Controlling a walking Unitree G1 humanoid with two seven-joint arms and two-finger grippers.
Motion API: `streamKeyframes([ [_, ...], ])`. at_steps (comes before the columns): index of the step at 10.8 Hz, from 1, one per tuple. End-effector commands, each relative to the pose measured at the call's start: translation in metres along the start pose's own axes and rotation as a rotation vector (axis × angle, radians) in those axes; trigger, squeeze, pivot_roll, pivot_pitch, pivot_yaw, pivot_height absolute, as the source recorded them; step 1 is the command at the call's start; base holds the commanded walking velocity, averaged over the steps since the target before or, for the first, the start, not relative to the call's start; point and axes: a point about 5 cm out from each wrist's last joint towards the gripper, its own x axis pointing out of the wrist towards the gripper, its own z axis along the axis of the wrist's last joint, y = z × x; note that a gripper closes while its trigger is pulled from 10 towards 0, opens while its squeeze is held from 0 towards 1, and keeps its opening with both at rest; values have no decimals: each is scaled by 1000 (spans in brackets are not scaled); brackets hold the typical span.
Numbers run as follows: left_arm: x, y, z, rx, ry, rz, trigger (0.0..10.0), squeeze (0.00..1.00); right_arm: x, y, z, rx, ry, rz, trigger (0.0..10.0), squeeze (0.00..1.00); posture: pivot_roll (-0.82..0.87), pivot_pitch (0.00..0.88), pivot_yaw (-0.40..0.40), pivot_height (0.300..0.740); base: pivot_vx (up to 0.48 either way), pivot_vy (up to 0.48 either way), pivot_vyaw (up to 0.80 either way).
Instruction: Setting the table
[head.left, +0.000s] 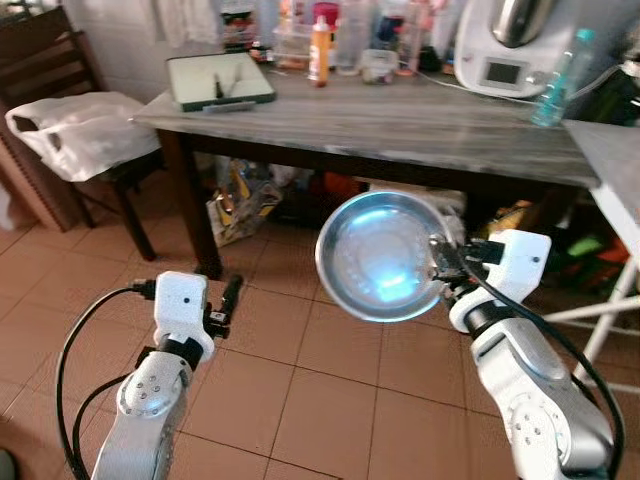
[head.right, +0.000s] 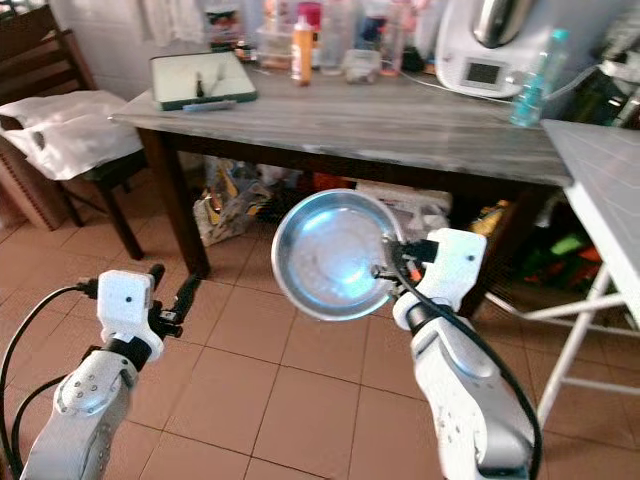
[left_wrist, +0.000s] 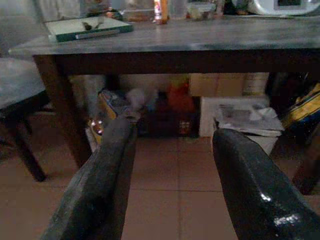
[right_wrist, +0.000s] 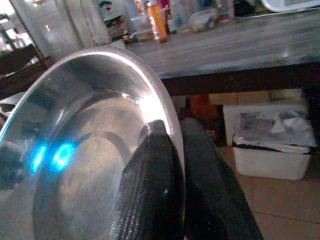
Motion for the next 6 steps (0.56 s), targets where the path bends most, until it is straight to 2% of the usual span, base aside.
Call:
streamKeyframes([
  [1,1,-3,7,-2,-29,-23,10000,0,-1,-1,7,-12,-32,-10,10000,0,21,27,-12,740,0,0,0],
  [6,0,-7,5,-17,-22,-50,10000,0,-2,-1,8,-33,-35,-17,10000,0,14,32,-14,740,355,0,0],
])
